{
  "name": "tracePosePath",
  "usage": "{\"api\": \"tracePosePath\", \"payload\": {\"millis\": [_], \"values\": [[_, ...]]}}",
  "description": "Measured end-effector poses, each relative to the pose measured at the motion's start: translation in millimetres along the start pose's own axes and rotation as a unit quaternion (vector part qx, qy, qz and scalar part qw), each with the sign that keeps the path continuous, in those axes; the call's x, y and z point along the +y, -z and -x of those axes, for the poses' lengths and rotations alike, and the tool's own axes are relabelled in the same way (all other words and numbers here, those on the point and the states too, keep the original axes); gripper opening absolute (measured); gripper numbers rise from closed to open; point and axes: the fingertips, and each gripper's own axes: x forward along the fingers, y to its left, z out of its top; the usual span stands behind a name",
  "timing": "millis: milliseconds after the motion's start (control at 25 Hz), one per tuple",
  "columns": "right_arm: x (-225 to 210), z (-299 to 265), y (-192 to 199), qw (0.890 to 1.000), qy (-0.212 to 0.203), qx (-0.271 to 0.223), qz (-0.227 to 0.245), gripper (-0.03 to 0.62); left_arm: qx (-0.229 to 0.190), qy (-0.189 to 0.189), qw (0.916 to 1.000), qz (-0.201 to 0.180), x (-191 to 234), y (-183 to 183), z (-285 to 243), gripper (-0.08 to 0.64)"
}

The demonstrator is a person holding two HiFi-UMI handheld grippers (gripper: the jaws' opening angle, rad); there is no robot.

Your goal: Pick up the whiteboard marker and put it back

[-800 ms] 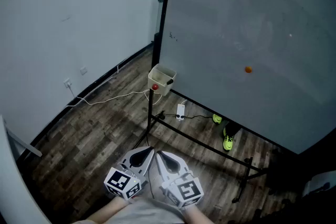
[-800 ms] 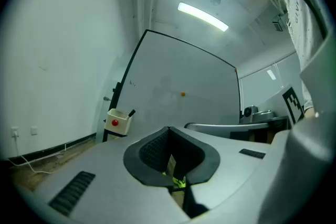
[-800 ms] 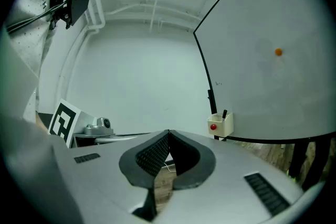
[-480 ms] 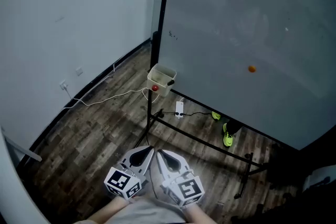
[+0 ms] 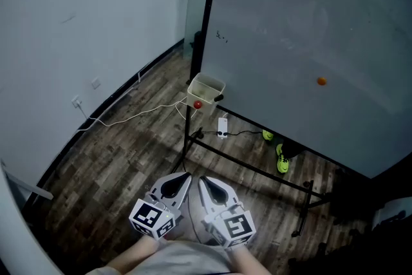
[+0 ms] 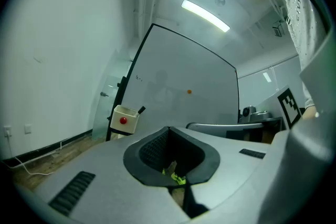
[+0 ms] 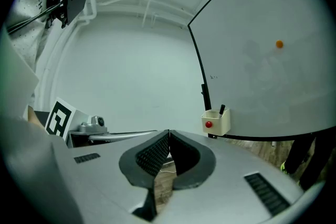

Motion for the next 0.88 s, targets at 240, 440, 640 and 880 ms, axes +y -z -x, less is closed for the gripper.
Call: {"api": "tracePosePath", "payload": {"millis": [240,440,640,880], "values": [[-8.9,-5.0,5.4,1.000,0.016,0.015,-0.005,0.020,0.002,0.001,0.9999,0.011,12.9,6.8,-4.8,0.014],[-18.0,-21.2,5.5,1.000,0.003,0.008,-0.004,0.020,-0.004,-0.015,0.9998,0.013,29.3,3.7,-12.3,0.014],[-39.4,-52.6,4.8,1.000,-0.016,-0.001,-0.005,0.020,-0.011,-0.037,0.9992,0.008,56.4,0.8,-32.3,0.014],[-62.8,-89.2,-0.1,0.999,-0.044,0.005,0.016,0.020,-0.016,-0.042,0.9990,0.006,79.3,-5.4,-70.6,0.014]]}}
